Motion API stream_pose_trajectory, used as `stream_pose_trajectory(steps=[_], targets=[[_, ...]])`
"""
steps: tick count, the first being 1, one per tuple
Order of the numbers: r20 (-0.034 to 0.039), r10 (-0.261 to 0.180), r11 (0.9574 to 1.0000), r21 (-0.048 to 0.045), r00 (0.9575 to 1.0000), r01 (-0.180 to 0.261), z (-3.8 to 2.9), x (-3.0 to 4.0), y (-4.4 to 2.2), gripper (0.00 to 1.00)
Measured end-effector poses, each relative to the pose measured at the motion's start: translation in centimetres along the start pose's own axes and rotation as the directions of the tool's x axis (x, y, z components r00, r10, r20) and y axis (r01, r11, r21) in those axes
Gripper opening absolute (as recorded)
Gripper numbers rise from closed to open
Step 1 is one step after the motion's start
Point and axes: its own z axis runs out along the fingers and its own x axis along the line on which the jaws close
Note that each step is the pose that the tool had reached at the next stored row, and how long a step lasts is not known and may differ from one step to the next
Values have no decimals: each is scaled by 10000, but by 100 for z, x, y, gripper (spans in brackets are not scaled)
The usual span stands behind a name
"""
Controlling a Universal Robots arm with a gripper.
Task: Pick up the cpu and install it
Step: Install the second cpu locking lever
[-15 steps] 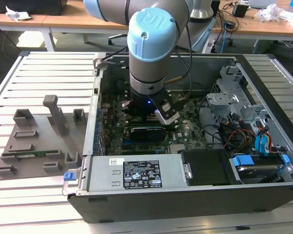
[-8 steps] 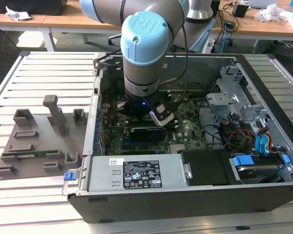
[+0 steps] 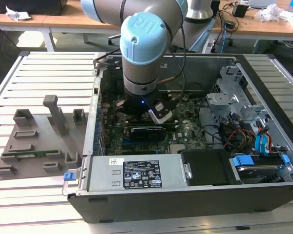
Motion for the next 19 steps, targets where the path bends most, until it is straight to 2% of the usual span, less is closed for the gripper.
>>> stream_pose_trajectory(steps=[5, 10, 12, 15, 16, 17, 18, 19], targets=[[-31, -108, 9999, 24, 9999, 108, 4, -1, 8, 11], [-31, -111, 9999, 26, 9999, 111, -10, 6, -47, 11], [-38, -112, 9999, 84, 9999, 113, -18, 5, -46, 11], [-99, -122, 9986, 509, 9999, 127, -140, -5, 5, 11], [-118, -122, 9978, 644, 9999, 130, -155, -14, 24, 11], [-146, -122, 9966, 817, 9998, 134, -153, -27, 44, 11], [-193, -119, 9941, 1072, 9997, 139, -145, -51, 71, 11], [-216, -117, 9929, 1181, 9997, 141, -141, -65, 85, 11]])
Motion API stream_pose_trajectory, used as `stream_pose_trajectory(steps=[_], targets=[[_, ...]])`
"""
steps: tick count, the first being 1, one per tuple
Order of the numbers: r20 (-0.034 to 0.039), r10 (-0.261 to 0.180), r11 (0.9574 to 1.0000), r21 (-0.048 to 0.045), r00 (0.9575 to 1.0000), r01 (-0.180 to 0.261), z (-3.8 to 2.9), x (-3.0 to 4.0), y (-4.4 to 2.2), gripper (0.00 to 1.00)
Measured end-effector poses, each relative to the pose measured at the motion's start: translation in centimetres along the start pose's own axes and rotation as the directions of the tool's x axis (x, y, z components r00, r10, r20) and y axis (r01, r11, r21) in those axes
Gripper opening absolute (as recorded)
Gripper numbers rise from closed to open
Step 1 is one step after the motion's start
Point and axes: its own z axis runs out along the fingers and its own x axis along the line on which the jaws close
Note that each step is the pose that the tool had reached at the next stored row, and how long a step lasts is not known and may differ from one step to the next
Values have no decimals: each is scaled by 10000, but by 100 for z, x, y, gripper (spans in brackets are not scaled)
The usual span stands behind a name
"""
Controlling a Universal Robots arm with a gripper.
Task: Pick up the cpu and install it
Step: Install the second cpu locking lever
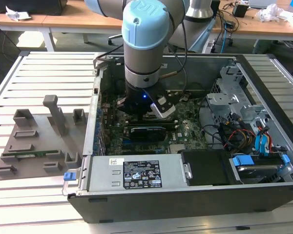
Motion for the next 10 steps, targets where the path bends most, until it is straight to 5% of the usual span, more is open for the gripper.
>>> stream_pose_trajectory(steps=[4, 10], targets=[[-163, 13, 9989, 467, 9999, -6, 17, -119, 90, 11], [-360, 41, 9972, 748, 9993, -14, 36, -280, 191, 11]])
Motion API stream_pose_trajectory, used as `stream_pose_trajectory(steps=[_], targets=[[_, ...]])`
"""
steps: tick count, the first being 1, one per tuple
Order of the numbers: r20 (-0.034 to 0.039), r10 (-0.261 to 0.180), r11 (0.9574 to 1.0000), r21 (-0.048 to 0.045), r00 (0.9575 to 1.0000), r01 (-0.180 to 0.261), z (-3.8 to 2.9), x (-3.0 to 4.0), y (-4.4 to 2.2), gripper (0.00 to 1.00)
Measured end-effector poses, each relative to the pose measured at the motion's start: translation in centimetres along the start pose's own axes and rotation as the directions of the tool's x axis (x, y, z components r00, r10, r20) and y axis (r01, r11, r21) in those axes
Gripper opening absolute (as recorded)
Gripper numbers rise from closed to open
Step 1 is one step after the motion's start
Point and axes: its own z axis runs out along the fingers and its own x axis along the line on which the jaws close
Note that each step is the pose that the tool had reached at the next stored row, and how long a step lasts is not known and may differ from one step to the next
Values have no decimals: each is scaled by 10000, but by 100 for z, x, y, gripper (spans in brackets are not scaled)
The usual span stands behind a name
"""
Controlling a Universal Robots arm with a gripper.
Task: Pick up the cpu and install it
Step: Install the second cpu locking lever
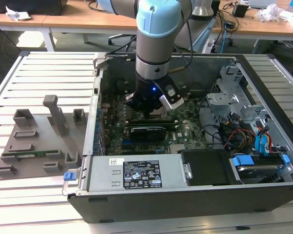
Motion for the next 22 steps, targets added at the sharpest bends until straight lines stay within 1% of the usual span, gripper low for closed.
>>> stream_pose_trajectory(steps=[1, 3, 5, 6, 8, 9, 10, 11, 12, 13, 14, 16, 17, 18, 20, 21, 22], targets=[[-36, 2, 10000, 40, 10000, -2, 0, -30, 14, 11], [-142, 12, 9999, 146, 9999, -10, 4, -125, 56, 11], [-201, 18, 9998, 216, 9998, -14, 5, -180, 84, 11], [-248, 22, 9996, 293, 9997, -15, 7, -230, 113, 11], [-320, 35, 9988, 494, 9995, -19, 12, -314, 193, 11], [-348, 42, 9982, 596, 9994, -21, 14, -344, 235, 11], [-372, 47, 9977, 674, 9993, -22, 18, -370, 284, 11], [-387, 50, 9972, 748, 9992, -21, 20, -382, 319, 11], [-405, 55, 9962, 866, 9992, -20, 22, -389, 355, 11], [-430, 67, 9944, 1054, 9991, -22, 27, -399, 421, 11], [-436, 71, 9940, 1097, 9990, -23, 15, -402, 446, 11], [-436, 68, 9939, 1100, 9990, -20, -85, -404, 462, 11], [-436, 68, 9939, 1099, 9990, -20, -123, -404, 466, 11], [-435, 70, 9939, 1098, 9990, -22, -197, -403, 472, 11], [-436, 70, 9939, 1099, 9990, -22, -325, -402, 481, 11], [-435, 70, 9939, 1099, 9990, -22, -431, -402, 490, 11], [-435, 70, 9939, 1099, 9990, -22, -480, -401, 493, 11]])
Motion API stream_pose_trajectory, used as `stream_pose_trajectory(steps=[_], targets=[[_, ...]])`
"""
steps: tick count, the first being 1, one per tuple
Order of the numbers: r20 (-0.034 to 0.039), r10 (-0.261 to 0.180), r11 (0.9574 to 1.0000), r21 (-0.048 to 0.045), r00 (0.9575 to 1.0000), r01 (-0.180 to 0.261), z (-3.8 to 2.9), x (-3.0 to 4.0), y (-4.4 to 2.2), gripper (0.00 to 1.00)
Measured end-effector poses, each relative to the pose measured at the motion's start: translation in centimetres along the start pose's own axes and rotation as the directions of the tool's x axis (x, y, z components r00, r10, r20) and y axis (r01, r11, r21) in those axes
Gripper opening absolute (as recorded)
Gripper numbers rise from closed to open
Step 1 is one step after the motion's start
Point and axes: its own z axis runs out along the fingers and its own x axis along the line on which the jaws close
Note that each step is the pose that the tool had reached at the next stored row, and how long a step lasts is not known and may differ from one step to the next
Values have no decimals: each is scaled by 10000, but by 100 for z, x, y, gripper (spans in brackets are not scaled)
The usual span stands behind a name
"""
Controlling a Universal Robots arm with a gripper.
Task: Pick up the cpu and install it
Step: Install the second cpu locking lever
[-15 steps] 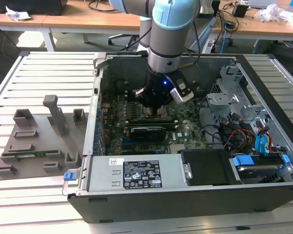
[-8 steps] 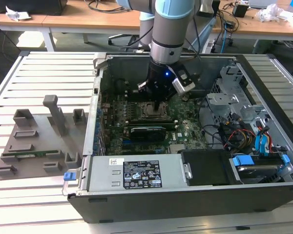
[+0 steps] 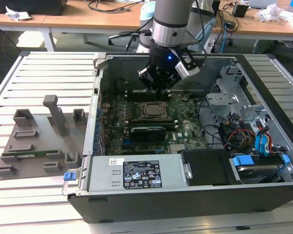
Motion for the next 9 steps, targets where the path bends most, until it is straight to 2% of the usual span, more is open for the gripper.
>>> stream_pose_trajectory(steps=[1, 2, 3, 9], targets=[[0, 0, 10000, -1, 10000, 0, -46, 2, -1, 11], [-1, 0, 10000, 0, 10000, 0, -175, 9, -6, 11], [0, 0, 10000, 0, 10000, 0, -203, 10, -8, 11], [0, 0, 10000, -1, 10000, 0, -208, 10, -8, 11]])
